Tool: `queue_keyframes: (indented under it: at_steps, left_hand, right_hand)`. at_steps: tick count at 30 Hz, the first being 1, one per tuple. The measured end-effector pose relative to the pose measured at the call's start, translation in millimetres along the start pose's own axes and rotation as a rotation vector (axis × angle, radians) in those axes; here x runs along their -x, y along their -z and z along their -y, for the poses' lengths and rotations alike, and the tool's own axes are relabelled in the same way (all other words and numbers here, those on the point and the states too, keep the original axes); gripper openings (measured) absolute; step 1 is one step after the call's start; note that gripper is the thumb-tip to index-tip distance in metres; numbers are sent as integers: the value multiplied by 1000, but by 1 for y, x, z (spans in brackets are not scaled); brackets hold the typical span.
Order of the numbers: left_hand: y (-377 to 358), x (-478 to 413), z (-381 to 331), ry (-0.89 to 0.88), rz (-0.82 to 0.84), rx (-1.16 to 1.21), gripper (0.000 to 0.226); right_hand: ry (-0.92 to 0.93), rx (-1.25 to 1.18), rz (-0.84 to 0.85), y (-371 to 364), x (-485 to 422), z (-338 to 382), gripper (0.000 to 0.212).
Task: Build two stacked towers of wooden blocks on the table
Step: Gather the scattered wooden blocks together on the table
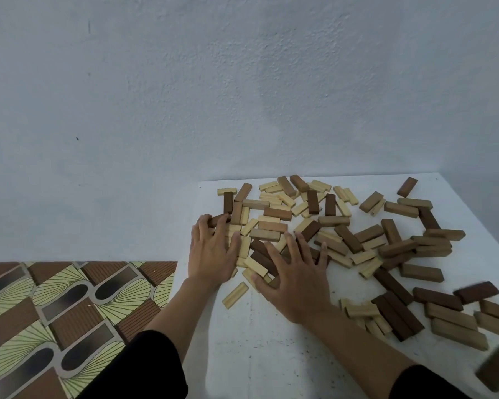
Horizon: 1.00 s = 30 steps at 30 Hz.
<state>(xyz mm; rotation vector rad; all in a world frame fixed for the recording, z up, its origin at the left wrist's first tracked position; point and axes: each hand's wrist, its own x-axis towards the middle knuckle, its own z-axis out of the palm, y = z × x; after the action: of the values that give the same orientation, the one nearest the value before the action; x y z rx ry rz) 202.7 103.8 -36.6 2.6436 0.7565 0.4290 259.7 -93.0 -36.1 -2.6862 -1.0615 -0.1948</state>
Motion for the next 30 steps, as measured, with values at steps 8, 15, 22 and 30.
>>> queue_keyframes:
  at_steps: [8,15,22,30]
  left_hand:
    - [-7,-18,12,-17,45,-15,59]
    - [16,19,-4,-123,-115,247,53]
    - [6,82,-17,-96,157,-79,70]
    - [0,57,-21,-82,136,-196,65]
  right_hand:
    - [-1,-9,-26,-2,-11,-4,73]
    - [-15,-97,-128,0,-12,-8,61]
    - [22,-42,-31,-1,-6,-5,67]
    - [27,-65,-10,1,-7,-7,61]
